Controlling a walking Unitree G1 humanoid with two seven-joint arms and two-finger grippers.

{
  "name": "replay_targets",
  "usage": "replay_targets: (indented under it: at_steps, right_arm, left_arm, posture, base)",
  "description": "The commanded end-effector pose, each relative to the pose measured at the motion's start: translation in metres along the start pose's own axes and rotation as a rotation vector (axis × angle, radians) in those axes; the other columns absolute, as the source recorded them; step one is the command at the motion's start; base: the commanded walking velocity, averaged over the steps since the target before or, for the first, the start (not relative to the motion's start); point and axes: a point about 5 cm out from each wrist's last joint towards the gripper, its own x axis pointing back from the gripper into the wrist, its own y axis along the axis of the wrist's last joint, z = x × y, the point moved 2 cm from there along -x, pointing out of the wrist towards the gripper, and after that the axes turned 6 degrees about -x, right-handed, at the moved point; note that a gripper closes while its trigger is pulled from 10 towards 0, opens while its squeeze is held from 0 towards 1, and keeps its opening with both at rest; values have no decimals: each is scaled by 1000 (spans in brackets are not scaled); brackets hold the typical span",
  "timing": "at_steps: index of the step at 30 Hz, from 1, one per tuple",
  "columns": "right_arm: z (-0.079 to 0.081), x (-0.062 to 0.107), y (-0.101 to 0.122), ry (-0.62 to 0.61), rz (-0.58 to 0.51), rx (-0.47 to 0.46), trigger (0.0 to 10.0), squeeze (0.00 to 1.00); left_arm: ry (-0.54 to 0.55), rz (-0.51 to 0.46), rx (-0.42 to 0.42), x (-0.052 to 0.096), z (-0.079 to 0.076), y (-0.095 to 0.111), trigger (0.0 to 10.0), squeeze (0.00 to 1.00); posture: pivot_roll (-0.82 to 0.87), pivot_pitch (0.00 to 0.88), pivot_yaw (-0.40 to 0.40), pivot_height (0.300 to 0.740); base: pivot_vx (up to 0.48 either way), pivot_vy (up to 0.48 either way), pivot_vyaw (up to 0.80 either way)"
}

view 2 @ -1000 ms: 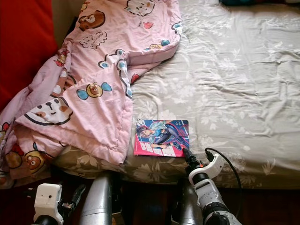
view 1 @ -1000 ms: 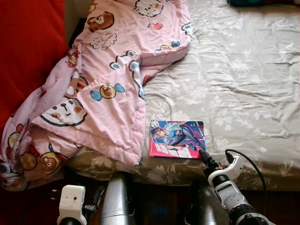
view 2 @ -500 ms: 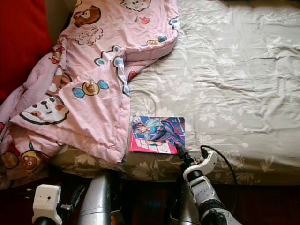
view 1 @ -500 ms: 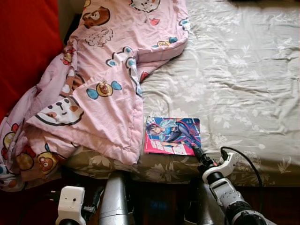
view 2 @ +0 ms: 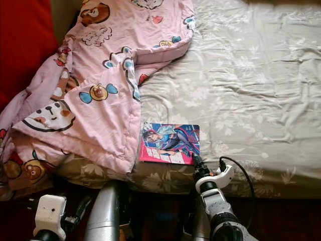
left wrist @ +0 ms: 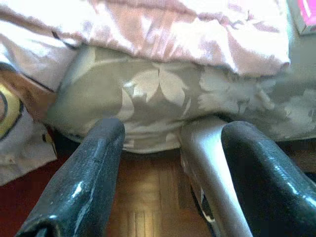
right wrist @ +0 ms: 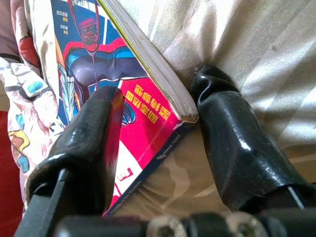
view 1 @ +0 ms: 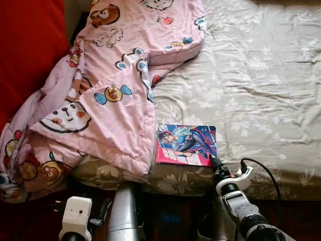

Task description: Clean up the room

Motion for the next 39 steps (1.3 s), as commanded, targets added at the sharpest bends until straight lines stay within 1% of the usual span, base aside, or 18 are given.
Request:
replay_targets:
  at_steps: [1,4,10,11,12,13,21,22,23,27,34,39]
  right_arm:
    - [-6,1,-30,-39,109,-47,10000,0]
    - [-2,0,-36,-14,137,-51,10000,0]
    - [2,-1,-39,9,156,-41,10000,0]
    - [2,-1,-39,9,155,-41,9569,0]
    - [2,-1,-39,9,155,-43,9569,0]
    - [1,-1,-38,9,154,-44,0,0]
    - [-3,2,-34,2,145,-40,0,0]
    - [-4,3,-34,-4,147,-35,0,0]
    - [-5,3,-34,-5,148,-34,0,0]
    - [-7,4,-35,-12,148,-38,0,0]
    - [-6,4,-37,-3,144,-52,0,0]
    - [0,0,-36,24,121,-74,0,0]
  left_arm:
    - [5,47,-2,6,3,-8,10000,0]
    - [5,50,-1,7,2,-8,10000,0]
    - [5,52,-1,5,1,-8,10000,0]
    - [5,51,-1,5,1,-8,10000,0]
    - [4,51,-2,5,1,-8,10000,0]
    - [5,51,-3,5,2,-8,10000,0]
    - [-3,46,-14,2,-1,-8,10000,0]
    - [12,48,13,2,0,-9,10000,0]
    - [18,49,23,2,0,-9,10000,0]
    - [19,47,16,0,0,-9,10000,0]
    - [28,45,15,-3,2,-11,10000,0]
    - [32,32,2,-13,2,-10,10000,0]
  posture:
    - [327,333,58,582]
    - [323,330,59,582]
    - [323,329,54,582]
    - [323,329,54,582]
    - [323,329,54,582]
    - [323,329,54,582]
    - [310,324,50,582]
    - [310,324,50,582]
    - [308,322,47,582]
    - [312,318,44,582]
    - [312,295,42,582]
    - [307,250,38,582]
  base:
    - [0,0,0]
    - [0,0,0]
    - [0,0,0]
    - [0,0,0]
    - [0,0,0]
    - [0,0,0]
    - [0,0,0]
    - [0,0,0]
    - [0,0,0]
    - [0,0,0]
    - [0,0,0]
    - [0,0,0]
